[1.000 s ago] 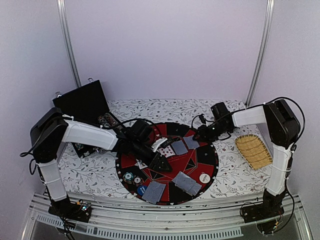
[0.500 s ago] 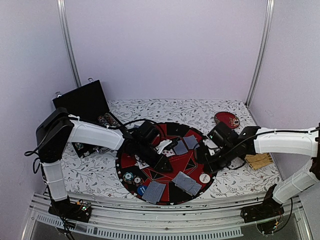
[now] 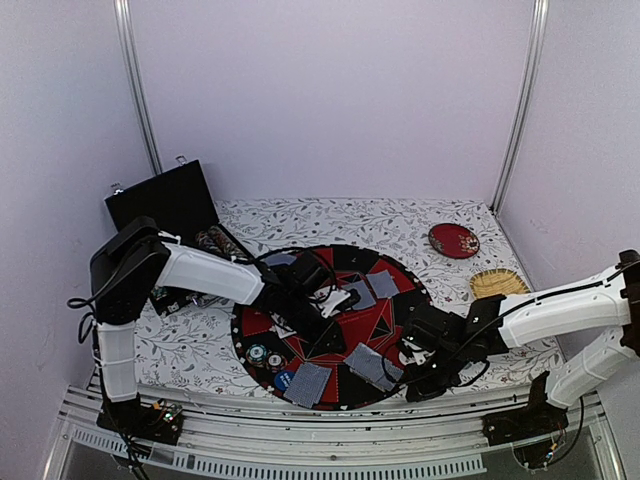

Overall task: Distribute texas hold em gaming equipment
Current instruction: Adjust the face-down deck piles at position 1.

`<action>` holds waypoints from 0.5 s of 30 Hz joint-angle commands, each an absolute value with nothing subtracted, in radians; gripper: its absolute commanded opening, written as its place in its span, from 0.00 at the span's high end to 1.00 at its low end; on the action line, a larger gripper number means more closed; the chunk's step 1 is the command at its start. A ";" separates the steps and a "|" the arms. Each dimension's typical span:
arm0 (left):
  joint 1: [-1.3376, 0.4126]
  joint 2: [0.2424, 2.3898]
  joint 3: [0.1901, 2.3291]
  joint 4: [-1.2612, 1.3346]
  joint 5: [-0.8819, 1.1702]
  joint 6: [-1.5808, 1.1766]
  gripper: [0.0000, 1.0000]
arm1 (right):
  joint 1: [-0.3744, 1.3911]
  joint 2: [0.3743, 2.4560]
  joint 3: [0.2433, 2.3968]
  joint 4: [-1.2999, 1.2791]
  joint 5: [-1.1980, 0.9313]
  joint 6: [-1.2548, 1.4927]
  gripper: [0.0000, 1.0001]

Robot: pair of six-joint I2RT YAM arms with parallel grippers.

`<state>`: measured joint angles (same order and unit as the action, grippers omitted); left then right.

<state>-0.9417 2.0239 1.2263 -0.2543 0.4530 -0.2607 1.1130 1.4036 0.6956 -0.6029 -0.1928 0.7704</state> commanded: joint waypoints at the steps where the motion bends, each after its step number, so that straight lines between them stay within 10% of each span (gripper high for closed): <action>1: -0.975 2.050 1.245 -0.255 0.458 -0.235 0.79 | 1.118 1.446 0.708 -0.512 -0.155 0.804 0.98; 15: -1.042 2.083 1.266 -0.253 0.547 -0.198 0.80 | 1.115 1.536 0.783 -0.444 -0.094 0.754 0.97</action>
